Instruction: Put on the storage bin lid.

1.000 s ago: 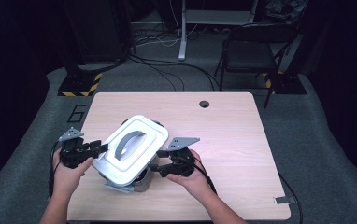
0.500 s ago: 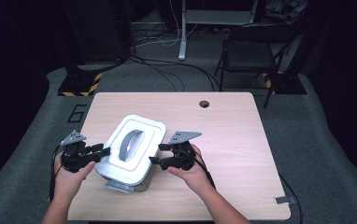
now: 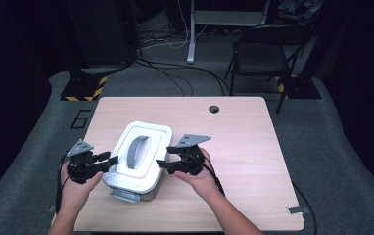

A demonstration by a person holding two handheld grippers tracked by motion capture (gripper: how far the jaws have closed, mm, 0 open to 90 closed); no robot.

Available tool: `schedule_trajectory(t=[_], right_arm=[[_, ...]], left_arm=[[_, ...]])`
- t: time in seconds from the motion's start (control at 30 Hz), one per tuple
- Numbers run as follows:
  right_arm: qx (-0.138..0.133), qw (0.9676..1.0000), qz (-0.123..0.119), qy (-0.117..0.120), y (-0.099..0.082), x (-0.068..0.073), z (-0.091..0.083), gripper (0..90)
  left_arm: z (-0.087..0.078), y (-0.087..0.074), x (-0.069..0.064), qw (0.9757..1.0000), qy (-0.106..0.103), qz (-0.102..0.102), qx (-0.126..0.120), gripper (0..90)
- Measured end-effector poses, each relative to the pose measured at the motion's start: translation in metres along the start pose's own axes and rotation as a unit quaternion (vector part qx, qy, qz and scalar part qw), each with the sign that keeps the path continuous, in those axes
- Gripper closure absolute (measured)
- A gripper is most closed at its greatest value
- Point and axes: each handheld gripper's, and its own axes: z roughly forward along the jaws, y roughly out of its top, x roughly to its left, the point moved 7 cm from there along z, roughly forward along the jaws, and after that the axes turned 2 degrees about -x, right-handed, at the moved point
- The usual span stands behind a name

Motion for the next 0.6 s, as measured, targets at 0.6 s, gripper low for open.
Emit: schedule_trajectory(t=[0.6], right_arm=[[0.021,0.9994,-0.021,-0.02,-0.004,0.019,0.002,27.7]], left_arm=[[0.0,-0.008,0.004,0.9997,-0.024,0.001,0.009,56.3]])
